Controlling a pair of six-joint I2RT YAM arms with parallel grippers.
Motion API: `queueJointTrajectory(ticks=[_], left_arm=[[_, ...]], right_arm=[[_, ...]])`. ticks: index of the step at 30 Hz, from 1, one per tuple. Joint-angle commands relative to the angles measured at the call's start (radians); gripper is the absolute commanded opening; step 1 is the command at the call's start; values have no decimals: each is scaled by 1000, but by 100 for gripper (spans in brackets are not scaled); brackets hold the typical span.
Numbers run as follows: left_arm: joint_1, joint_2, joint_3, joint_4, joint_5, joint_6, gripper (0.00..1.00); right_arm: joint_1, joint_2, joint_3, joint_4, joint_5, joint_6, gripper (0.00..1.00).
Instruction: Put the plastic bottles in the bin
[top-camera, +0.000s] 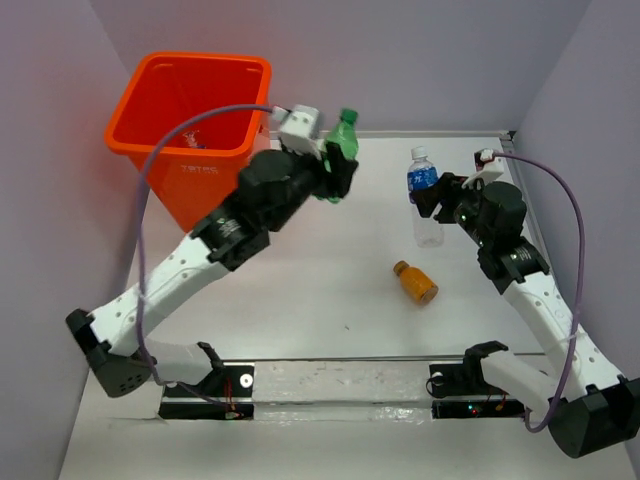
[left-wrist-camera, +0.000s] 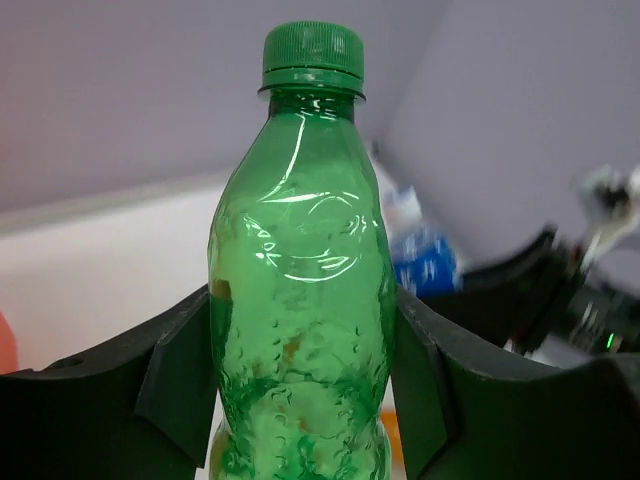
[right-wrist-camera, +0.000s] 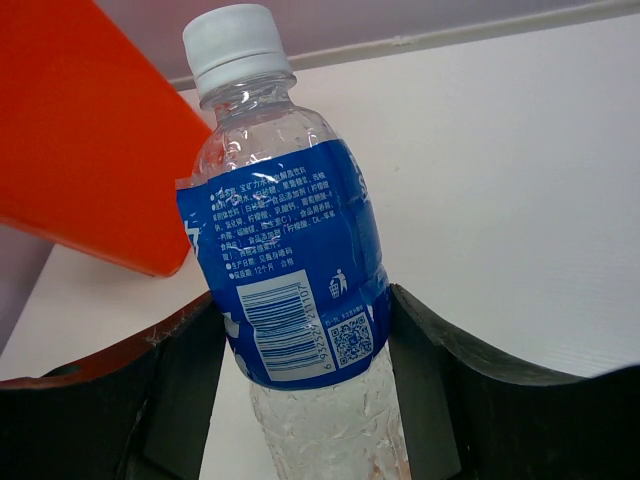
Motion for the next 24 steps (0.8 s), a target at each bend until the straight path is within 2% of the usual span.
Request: queueJointTrajectory(ticks=[1, 4, 9, 11, 12, 14, 15, 20, 24], left_arm=[[131, -109, 141, 107, -188, 15, 51], [277, -100, 212, 120, -228, 38, 51], [570, 46, 391, 98, -129, -4, 51], [618, 109, 428, 83, -130, -6, 53], [638, 127, 463, 69, -123, -12, 69], [681, 149, 485, 41, -87, -46, 88], [684, 141, 470, 43, -77, -50, 99], [684, 8, 321, 78, 22, -98, 99], [684, -194, 109, 75, 129, -159, 99]], right_arm=[[37, -47, 23, 56, -100, 42, 47], [65, -55, 29, 61, -106, 38, 47], [134, -50, 55, 53, -86, 31, 47], [171, -47, 85, 47, -71, 31, 46], [194, -44, 97, 46, -61, 28, 46], [269, -29, 150, 47, -29, 16, 46], [290, 0, 173, 49, -17, 5, 46], [393, 143, 350, 88, -15, -19, 45], [474, 289, 584, 157, -12, -44, 45]])
